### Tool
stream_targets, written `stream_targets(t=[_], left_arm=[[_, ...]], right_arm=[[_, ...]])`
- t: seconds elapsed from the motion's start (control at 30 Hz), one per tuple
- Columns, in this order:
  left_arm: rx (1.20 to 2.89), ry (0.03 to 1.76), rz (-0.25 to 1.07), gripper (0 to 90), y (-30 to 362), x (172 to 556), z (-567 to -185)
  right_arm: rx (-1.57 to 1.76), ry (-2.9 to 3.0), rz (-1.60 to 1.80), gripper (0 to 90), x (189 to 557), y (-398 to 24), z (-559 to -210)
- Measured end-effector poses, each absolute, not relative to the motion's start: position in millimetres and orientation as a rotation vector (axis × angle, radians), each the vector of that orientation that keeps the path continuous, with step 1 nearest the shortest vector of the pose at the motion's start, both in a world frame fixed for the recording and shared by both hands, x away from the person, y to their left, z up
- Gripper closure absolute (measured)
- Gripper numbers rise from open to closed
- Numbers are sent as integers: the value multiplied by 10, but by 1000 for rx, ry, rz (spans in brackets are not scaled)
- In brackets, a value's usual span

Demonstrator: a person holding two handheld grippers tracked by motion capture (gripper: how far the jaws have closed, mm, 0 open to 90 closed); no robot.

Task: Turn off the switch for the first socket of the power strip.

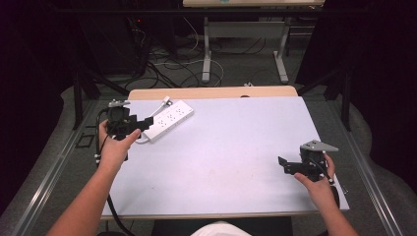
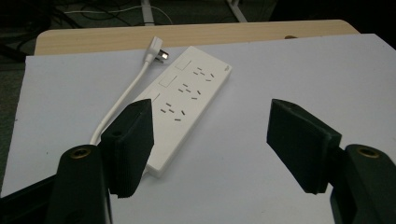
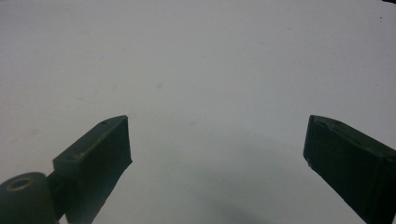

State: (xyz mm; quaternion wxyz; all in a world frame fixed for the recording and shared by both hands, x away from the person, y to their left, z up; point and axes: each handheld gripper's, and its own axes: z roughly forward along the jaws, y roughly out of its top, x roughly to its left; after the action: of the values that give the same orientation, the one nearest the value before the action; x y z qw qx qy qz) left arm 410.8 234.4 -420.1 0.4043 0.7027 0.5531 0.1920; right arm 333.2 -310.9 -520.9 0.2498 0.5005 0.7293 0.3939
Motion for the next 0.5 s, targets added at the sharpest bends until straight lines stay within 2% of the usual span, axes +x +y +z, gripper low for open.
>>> stream_targets(t=[0.5], left_arm=[[1722, 1455, 455, 360, 2394, 4316, -4185]], right_arm=[[1371, 1992, 1074, 71, 3338, -3101, -5222]])
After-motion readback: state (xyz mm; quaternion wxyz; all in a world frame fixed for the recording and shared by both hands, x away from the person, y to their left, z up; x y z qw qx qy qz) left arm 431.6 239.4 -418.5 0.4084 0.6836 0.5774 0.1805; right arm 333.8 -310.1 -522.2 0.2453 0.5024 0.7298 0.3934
